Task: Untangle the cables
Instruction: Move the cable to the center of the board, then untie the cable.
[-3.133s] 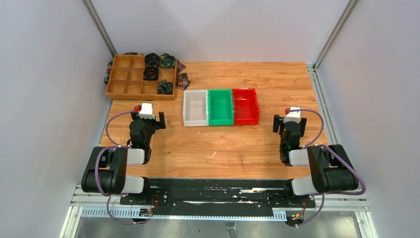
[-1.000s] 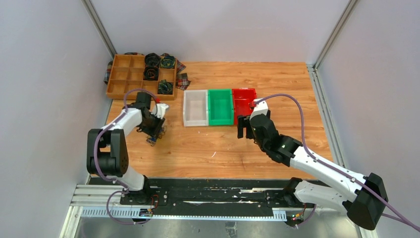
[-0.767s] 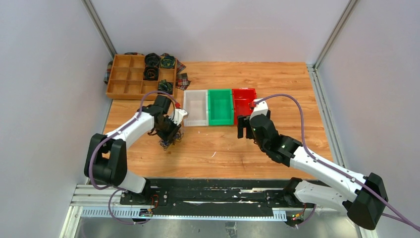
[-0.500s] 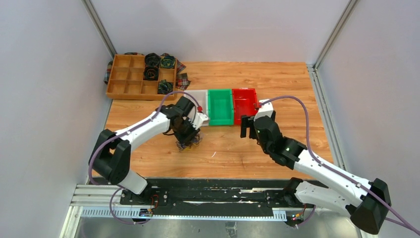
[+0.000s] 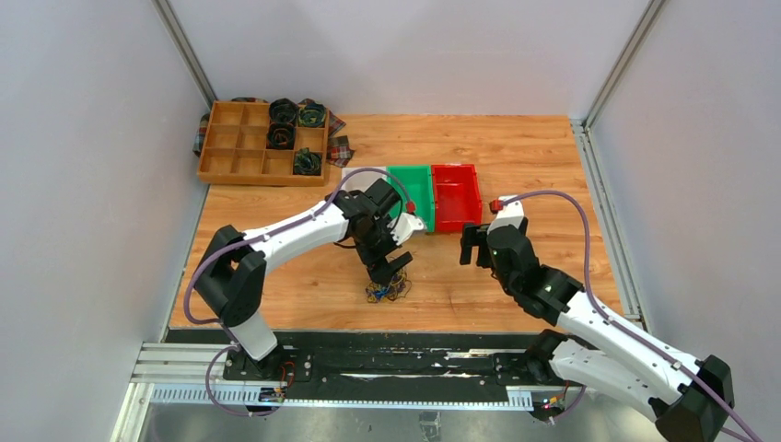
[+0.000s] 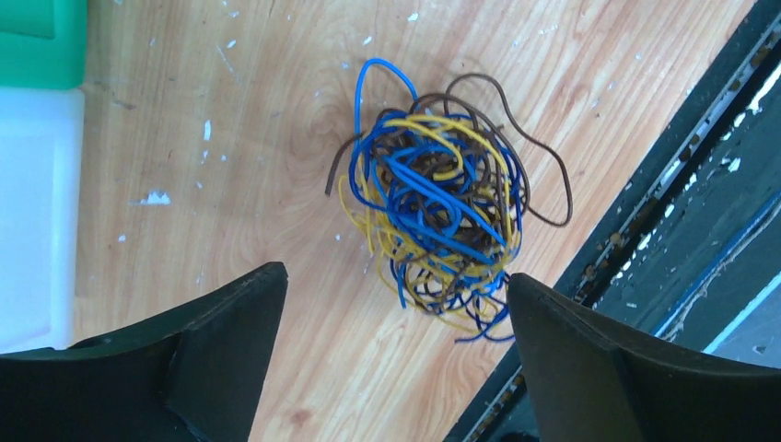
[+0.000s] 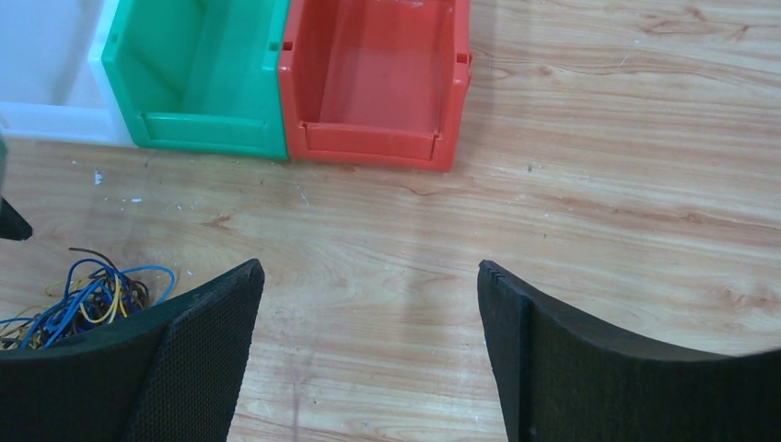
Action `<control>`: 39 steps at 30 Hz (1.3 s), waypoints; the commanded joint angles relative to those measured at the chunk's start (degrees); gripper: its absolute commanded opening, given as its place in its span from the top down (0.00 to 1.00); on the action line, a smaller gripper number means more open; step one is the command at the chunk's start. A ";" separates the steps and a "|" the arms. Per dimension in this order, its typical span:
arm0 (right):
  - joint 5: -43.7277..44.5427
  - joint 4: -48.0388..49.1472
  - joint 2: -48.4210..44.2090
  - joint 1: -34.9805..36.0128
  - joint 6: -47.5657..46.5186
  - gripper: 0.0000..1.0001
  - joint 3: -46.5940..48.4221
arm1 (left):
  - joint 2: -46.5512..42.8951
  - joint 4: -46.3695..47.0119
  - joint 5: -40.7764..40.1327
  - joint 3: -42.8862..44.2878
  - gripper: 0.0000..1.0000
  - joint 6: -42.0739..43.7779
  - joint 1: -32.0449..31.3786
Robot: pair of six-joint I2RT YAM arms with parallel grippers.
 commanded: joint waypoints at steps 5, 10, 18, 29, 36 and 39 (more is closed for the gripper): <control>-7.84 0.93 2.47 -1.54 0.62 0.14 -0.12 | -8.03 -3.79 1.90 -3.14 0.12 3.45 0.05; -11.76 2.53 3.07 -1.54 0.56 0.15 -0.04 | -5.32 -3.46 5.31 -5.11 0.27 3.54 0.05; -15.72 2.78 1.40 -1.54 1.35 0.21 -0.57 | -2.44 -1.69 7.56 -5.31 0.45 5.45 0.05; -19.52 5.03 2.17 -1.52 2.00 0.33 -1.69 | -2.82 -1.79 7.93 -4.20 0.88 6.27 0.05; -21.32 6.86 2.66 -1.48 2.31 0.36 -2.15 | -5.85 -4.65 9.02 -1.71 0.99 4.57 0.06; -22.01 8.51 3.62 -1.49 2.83 0.30 -2.40 | -7.16 -6.39 9.46 0.41 0.99 3.30 0.13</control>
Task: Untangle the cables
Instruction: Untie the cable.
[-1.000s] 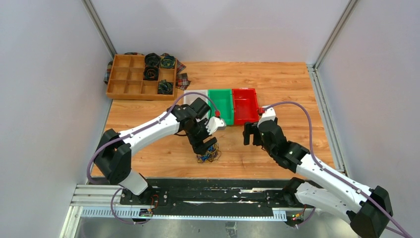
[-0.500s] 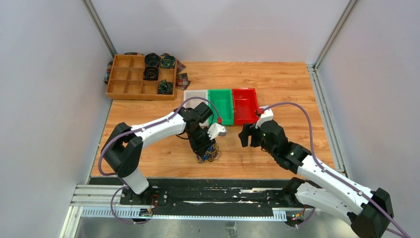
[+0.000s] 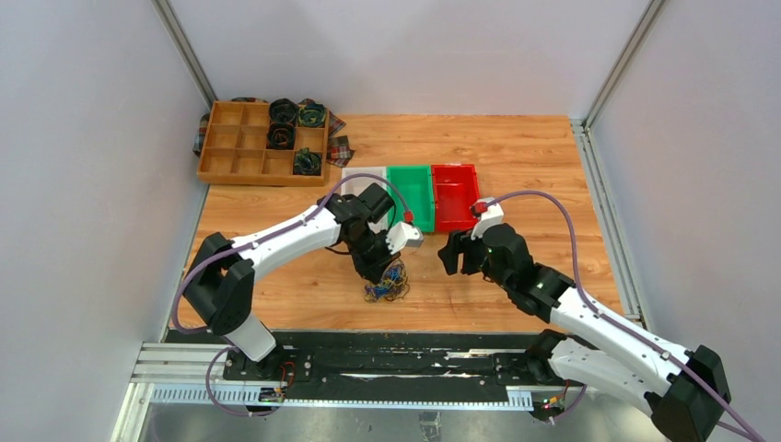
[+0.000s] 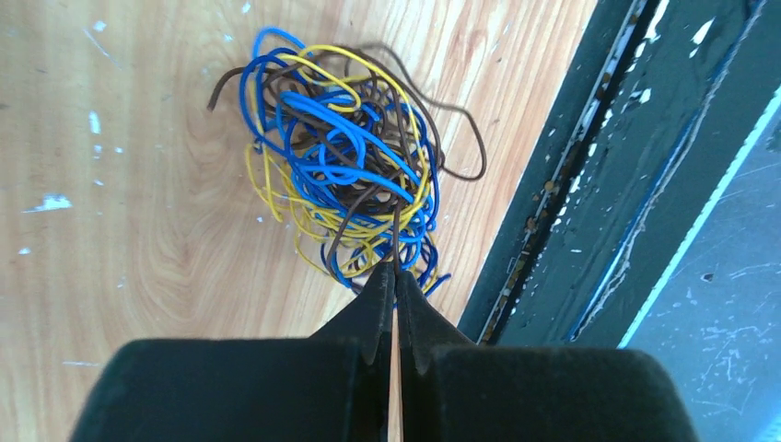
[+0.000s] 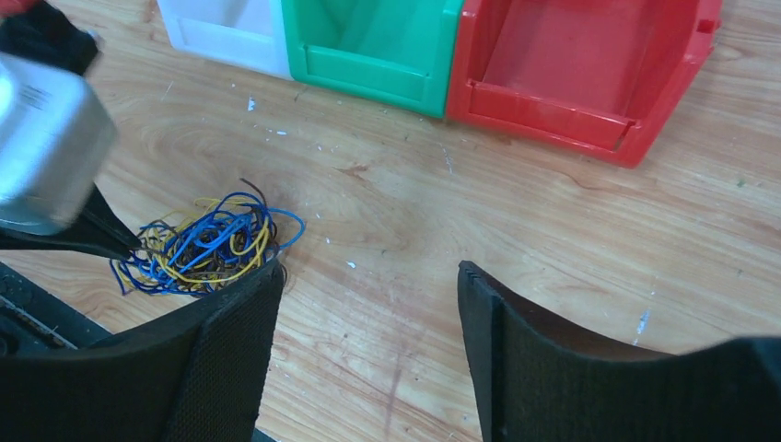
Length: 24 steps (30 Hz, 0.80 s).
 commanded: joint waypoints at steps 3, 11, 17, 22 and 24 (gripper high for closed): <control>-3.83 4.84 1.70 -0.45 1.46 0.19 -1.01 | -4.68 -3.81 2.34 5.38 0.99 -3.21 0.20; -6.97 8.60 3.24 2.53 1.75 0.15 1.16 | -7.39 -4.84 4.54 7.50 0.99 -6.89 1.69; -8.23 12.91 6.58 5.36 2.07 0.15 2.40 | -8.36 -4.85 8.75 7.92 0.99 -7.65 1.99; -10.29 17.04 9.63 7.25 2.63 0.15 3.03 | -9.73 -4.88 10.92 8.35 0.99 -7.33 2.07; -10.74 18.16 11.18 7.83 2.61 0.15 3.27 | -10.14 -4.84 11.65 8.51 0.99 -7.44 2.07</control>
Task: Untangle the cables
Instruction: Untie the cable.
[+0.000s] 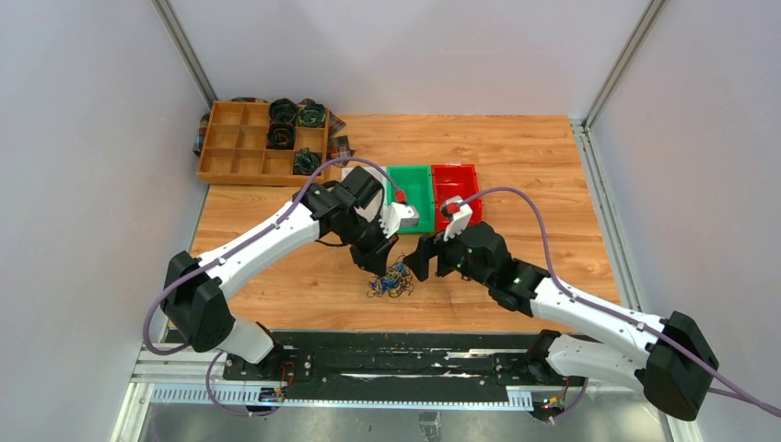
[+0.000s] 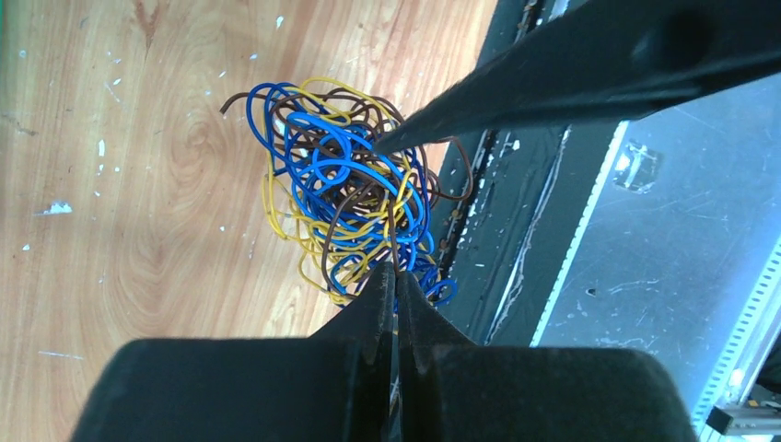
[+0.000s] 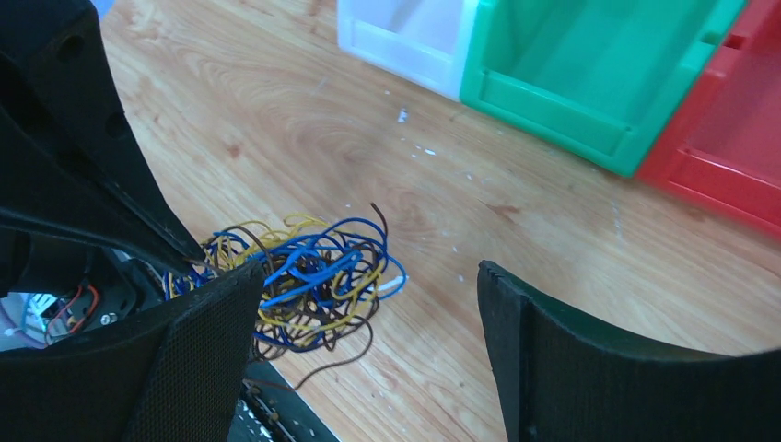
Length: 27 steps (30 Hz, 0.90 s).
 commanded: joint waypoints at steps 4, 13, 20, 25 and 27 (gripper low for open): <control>-4.08 7.87 4.57 2.09 1.42 0.15 2.19 | -3.29 -0.45 4.96 2.50 0.99 -0.83 0.34; -5.80 11.00 8.16 2.54 2.26 0.15 2.90 | -3.04 -0.53 6.83 3.44 0.99 -1.54 0.52; -4.36 12.57 11.88 3.33 3.33 0.16 3.90 | -3.59 -0.88 9.21 4.46 0.99 -1.80 0.61; -2.59 13.45 13.62 3.77 4.77 0.18 2.48 | -4.07 -2.04 9.19 6.29 0.99 -1.15 1.01; -0.47 13.38 13.71 3.79 5.38 0.19 0.77 | -4.36 -2.53 9.26 7.34 0.99 -0.90 1.46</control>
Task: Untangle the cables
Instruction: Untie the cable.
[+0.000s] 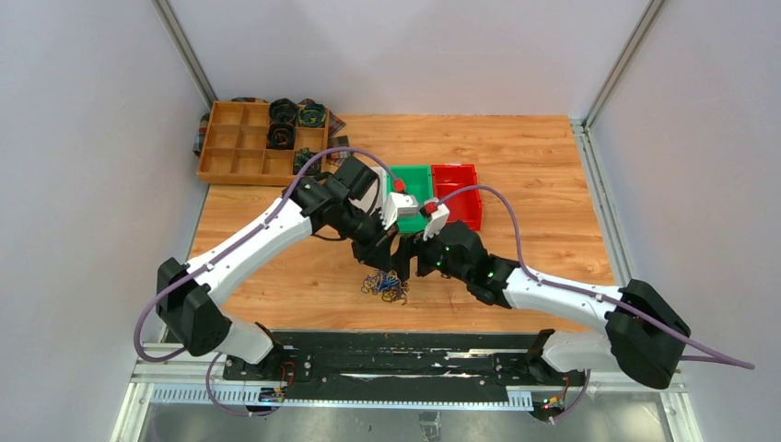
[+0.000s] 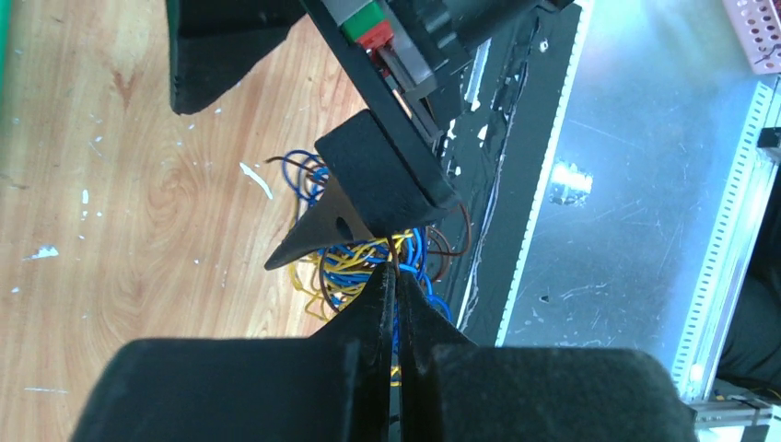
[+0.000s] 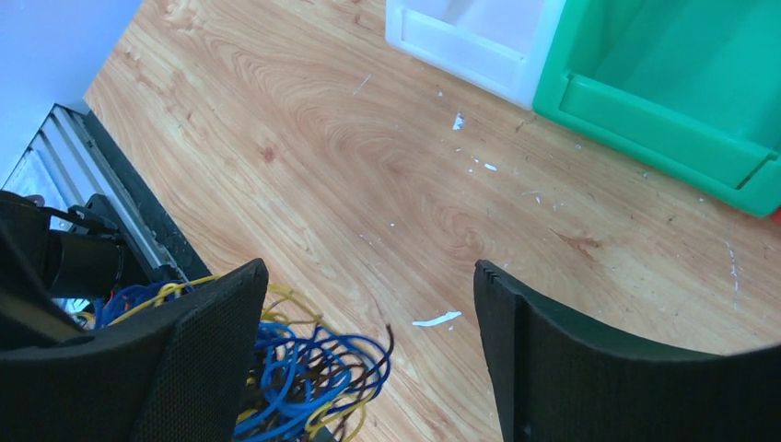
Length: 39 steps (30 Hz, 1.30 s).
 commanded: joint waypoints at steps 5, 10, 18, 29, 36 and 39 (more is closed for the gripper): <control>9.43 0.80 -1.51 1.08 2.38 0.21 -5.20 | -3.15 -0.66 0.43 4.17 0.99 1.07 1.86; 15.17 -5.41 -10.14 1.04 0.35 0.20 -6.13 | -2.75 -0.66 -3.02 2.21 0.99 2.73 2.01; 9.86 -7.27 -19.10 1.38 -0.76 0.16 -4.10 | -0.56 -0.17 -4.29 2.05 0.99 3.15 2.03; 4.49 -3.33 -12.53 4.61 -2.25 0.17 -0.48 | -0.80 -0.13 -3.89 3.30 0.99 0.94 1.97; 3.79 -1.08 -7.75 5.10 -2.54 0.19 2.50 | -2.15 -0.13 -3.35 3.88 0.99 -0.49 2.00; 5.76 -0.89 -5.98 5.10 -2.40 0.20 3.25 | -3.00 -0.13 -3.08 4.02 0.99 -0.99 2.03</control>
